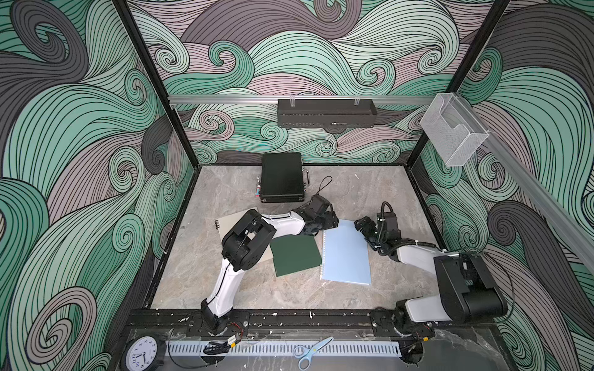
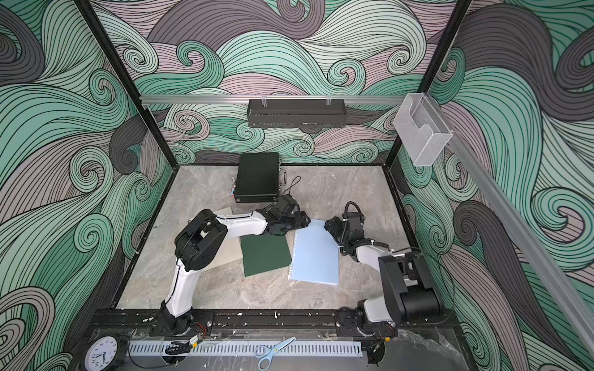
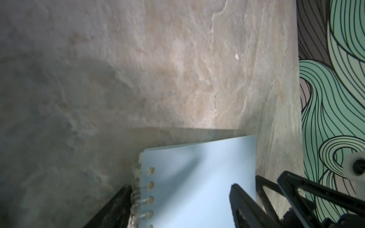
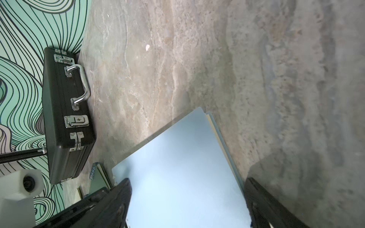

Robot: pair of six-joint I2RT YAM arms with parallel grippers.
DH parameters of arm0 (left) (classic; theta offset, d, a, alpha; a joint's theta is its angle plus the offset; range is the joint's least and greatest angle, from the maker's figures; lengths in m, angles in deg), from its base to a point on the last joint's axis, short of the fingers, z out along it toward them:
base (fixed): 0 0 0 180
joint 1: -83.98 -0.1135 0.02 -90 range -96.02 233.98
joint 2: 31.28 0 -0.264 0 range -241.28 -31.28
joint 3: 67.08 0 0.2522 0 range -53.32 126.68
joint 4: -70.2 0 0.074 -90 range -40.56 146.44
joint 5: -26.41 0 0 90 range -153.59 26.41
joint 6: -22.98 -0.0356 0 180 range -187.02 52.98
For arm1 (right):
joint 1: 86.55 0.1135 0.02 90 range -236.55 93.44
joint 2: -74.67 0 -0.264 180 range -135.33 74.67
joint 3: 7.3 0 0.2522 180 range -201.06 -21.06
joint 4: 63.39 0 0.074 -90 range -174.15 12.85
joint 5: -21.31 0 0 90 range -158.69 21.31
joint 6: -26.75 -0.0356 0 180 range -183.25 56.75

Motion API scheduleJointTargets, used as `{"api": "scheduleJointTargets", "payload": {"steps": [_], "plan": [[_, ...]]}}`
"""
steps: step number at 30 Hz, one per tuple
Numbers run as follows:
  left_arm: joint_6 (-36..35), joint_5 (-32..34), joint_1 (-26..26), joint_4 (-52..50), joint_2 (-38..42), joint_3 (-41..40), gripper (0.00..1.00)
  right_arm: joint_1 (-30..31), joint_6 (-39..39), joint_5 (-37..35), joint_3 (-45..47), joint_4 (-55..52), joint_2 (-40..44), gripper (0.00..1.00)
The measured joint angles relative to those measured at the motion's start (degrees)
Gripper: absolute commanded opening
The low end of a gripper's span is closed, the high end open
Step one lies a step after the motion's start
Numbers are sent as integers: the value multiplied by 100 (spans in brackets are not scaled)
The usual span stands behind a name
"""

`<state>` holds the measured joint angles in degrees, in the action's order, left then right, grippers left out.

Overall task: Tear off pages from different notebooks
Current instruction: Move the notebook to the center of the board, then open the notebook at the center of the board.

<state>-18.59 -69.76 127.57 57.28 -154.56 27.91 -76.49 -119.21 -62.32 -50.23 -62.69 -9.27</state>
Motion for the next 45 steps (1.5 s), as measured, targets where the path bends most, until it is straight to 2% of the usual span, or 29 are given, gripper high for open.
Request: {"api": "scheduleJointTargets", "payload": {"steps": [6,12,19,31,45], "plan": [[-221,-219,-337,0,-153,227,80,42,13,-68,-442,-227,-341,87],[-387,-101,-361,-225,-72,225,86,59,267,-398,-581,-898,-118,89],[-175,319,-133,-769,378,-201,86,61,420,-608,-39,-1167,619,89],[420,570,654,-859,566,-413,86,560,315,-483,581,-544,903,85],[560,527,684,-988,496,-247,86,643,149,-564,678,-664,1051,71]]}}
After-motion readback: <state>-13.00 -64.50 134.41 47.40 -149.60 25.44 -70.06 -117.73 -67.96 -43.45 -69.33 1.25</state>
